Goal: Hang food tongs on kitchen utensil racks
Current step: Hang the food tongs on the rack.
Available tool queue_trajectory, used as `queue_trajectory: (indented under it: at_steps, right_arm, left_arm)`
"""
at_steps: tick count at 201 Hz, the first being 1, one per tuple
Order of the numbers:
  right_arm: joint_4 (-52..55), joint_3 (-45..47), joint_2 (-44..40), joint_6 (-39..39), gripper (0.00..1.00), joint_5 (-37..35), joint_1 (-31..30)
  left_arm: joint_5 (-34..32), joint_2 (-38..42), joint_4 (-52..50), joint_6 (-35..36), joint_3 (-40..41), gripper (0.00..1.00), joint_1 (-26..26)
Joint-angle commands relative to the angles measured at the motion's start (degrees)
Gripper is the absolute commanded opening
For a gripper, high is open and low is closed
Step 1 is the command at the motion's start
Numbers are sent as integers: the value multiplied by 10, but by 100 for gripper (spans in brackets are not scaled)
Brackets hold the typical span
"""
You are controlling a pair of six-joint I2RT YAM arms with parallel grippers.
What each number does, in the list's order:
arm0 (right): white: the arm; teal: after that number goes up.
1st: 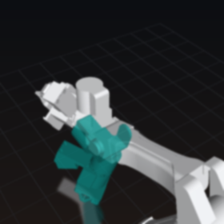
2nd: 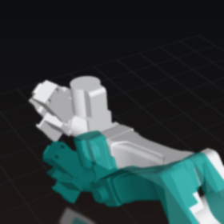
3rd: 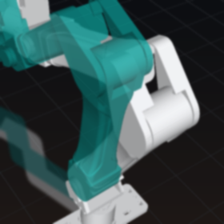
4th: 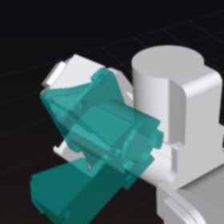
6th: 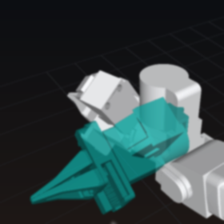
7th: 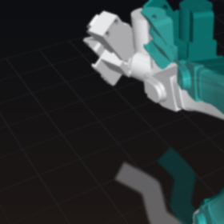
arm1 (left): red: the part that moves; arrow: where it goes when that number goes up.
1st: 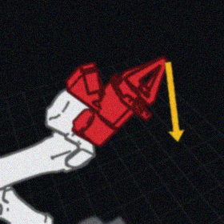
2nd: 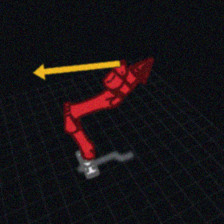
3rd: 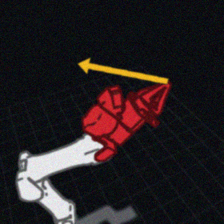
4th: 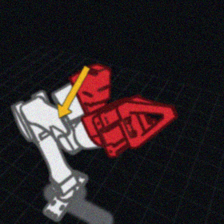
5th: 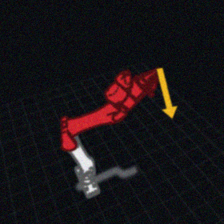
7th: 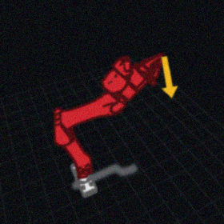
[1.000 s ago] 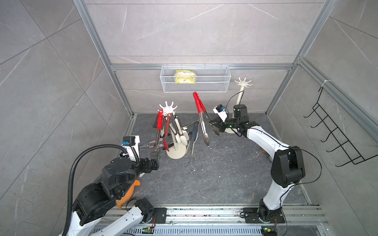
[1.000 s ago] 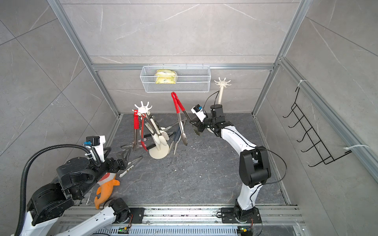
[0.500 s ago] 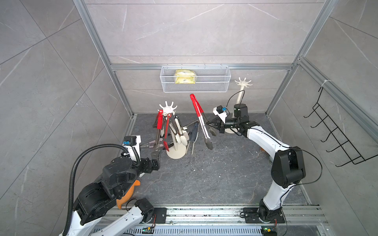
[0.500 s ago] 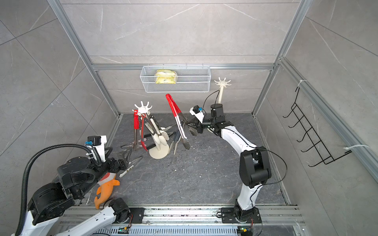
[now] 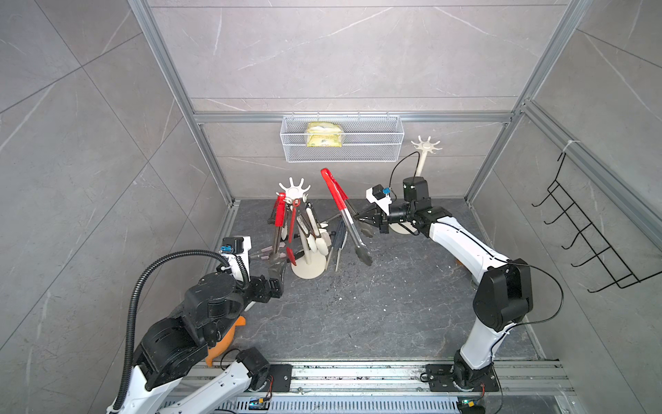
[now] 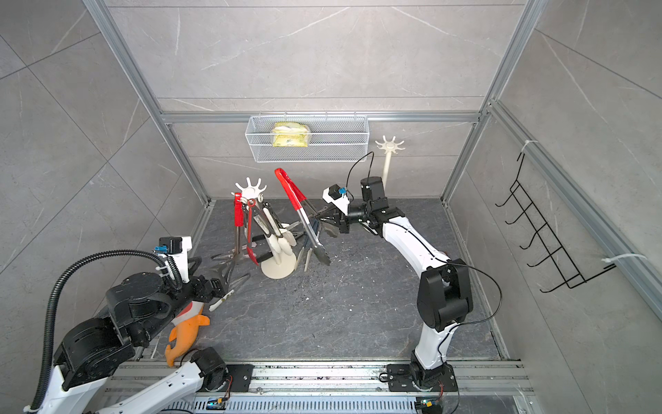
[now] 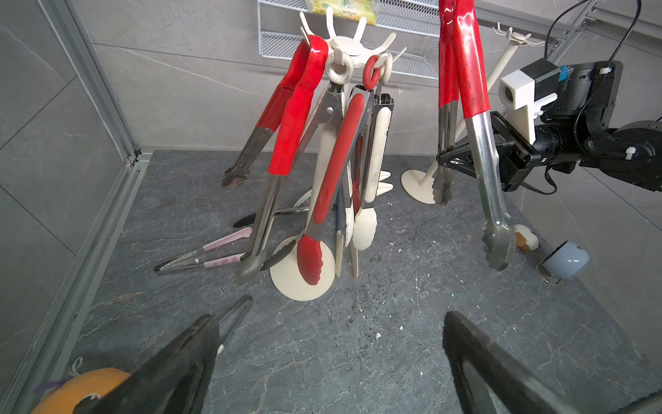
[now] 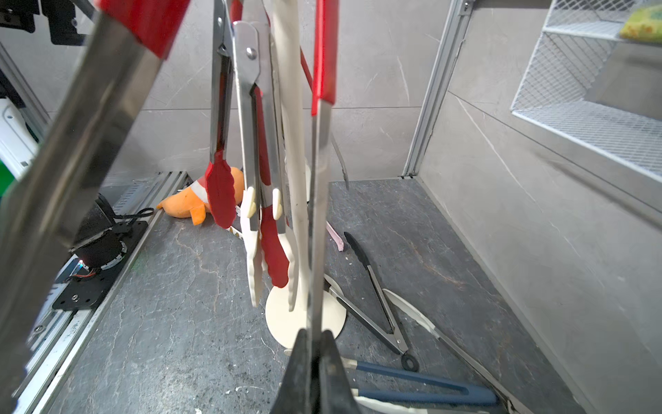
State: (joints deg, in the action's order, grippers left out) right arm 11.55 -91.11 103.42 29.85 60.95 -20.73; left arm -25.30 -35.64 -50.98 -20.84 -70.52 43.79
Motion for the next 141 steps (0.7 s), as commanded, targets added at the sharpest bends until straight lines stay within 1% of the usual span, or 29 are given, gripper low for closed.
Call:
queue_trajectory:
  at_steps: [1,74,141]
  right_arm:
    - [34,-34,15,22,0,18,-13]
    - [48,-70,53,14,0,16,-26]
    - [58,-81,69,15,0,18,-31]
  left_arm:
    - [2,3,18,-3,0,99,2]
    - [5,5,15,-8,0,99,2]
    - [4,5,15,-7,1,99,2]
